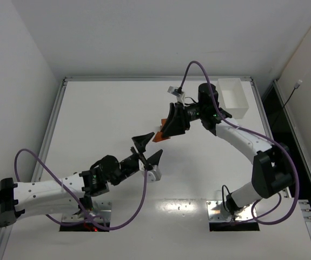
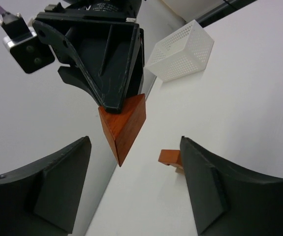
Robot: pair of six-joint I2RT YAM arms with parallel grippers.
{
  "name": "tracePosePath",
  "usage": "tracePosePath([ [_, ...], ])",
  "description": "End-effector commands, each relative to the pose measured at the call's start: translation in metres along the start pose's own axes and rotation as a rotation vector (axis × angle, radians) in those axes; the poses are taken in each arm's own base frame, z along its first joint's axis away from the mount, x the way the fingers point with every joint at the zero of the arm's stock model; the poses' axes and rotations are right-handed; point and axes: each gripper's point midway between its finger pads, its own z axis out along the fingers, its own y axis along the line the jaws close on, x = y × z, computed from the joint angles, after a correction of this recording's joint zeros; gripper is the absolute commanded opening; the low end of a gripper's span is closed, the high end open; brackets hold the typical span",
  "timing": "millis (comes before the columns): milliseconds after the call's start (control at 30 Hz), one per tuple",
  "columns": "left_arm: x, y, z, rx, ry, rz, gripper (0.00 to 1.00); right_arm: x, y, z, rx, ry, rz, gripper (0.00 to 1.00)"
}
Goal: Build the wood block tower
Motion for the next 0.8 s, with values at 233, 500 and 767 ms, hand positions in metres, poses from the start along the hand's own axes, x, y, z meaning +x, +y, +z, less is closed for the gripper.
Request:
tracePosePath([
  [233, 0.001, 0.035, -0.006, -0.143, 0.121, -0.094, 0.88, -0.001, -0.013, -0.021, 0.212, -0.103, -0.005, 0.0],
  [500, 0.038, 0.085, -0.025, -0.332, 0.373, -0.268, 0.99, 0.005, -0.071, -0.076, 0.948, -0.282, 0.001, 0.0],
  [767, 0.098, 0.118, -0.056, -0.534, 0.597, -0.518, 0.99, 0.012, -0.085, -0.108, 1.338, -0.282, -0.068, 0.0],
])
